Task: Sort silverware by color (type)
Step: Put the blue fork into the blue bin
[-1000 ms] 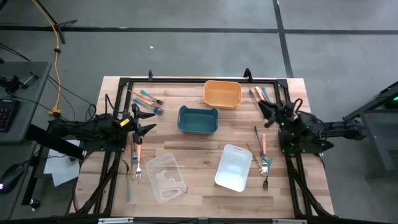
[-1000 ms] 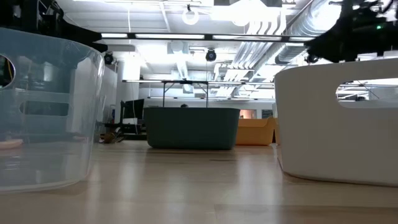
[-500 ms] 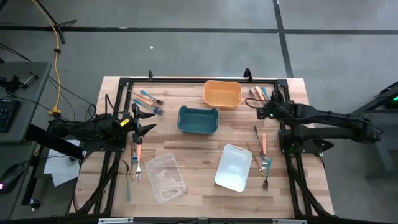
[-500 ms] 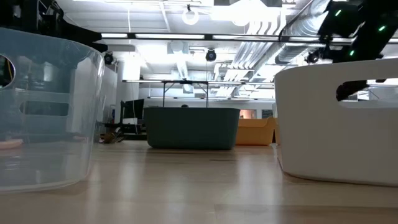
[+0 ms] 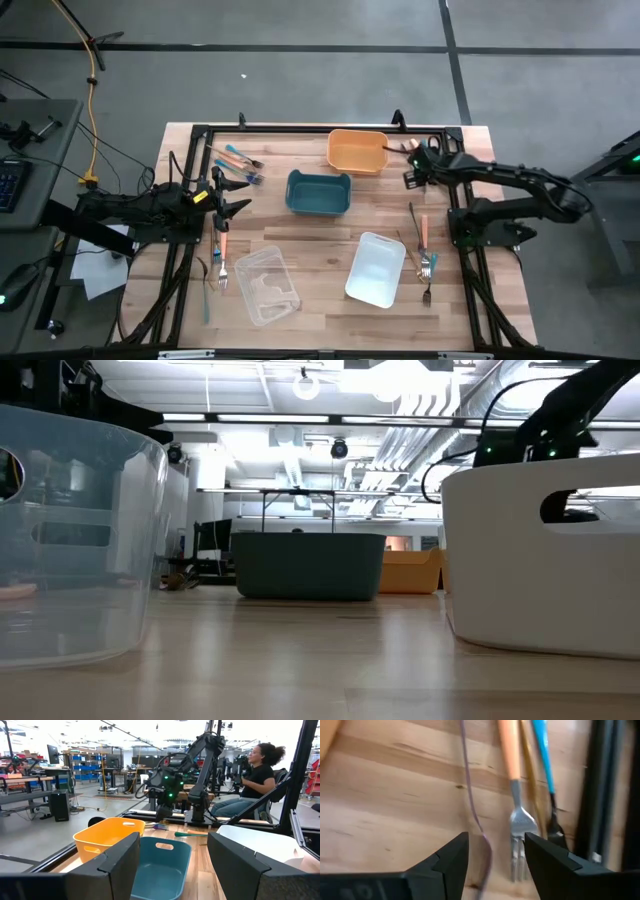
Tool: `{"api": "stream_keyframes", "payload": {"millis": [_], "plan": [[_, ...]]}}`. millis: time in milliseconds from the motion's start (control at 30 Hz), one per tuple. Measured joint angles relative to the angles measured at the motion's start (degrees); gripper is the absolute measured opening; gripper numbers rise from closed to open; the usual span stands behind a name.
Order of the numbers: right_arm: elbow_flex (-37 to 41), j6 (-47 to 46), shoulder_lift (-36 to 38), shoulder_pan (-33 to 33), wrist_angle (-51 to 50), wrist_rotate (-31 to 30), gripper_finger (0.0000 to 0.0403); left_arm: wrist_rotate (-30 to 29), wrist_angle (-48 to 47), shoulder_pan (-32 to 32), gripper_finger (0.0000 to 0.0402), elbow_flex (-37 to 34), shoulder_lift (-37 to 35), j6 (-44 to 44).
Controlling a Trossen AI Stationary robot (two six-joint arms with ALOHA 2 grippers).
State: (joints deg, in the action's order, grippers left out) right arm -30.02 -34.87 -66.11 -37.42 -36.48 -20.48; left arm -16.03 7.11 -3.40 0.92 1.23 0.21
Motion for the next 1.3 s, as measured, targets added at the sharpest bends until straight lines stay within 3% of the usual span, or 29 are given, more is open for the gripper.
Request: {"api": "stream_keyframes", "payload": {"millis": [233,533,667,900,1300], "plan": [[0.0,2.85,-5.12,-3.42,0.52,5.27,0.0186,0.0,0.0,0.0,0.0224,0.01,0.0,0.0],[-0.13,4.32,-8.61,-3.94,2.19,5.04,0.0178,0.0,0.0,0.0,0.0224,-0.01,0.0,0.0],[-0.13,4.32,-8.72,-3.97,2.01,4.43,0.0136,0.0,0.0,0.0,0.0224,0.01,0.01,0.0],[-0.09,5.38,-8.41,-3.99,1.33,4.26,0.0016,0.0,0.0,0.0,0.0224,0.0,0.0,0.0],[0.15,5.61,-8.48,-3.39,0.06,9.18,0.0009,0.0,0.0,0.0,0.0224,-0.01,0.0,0.0]]}}
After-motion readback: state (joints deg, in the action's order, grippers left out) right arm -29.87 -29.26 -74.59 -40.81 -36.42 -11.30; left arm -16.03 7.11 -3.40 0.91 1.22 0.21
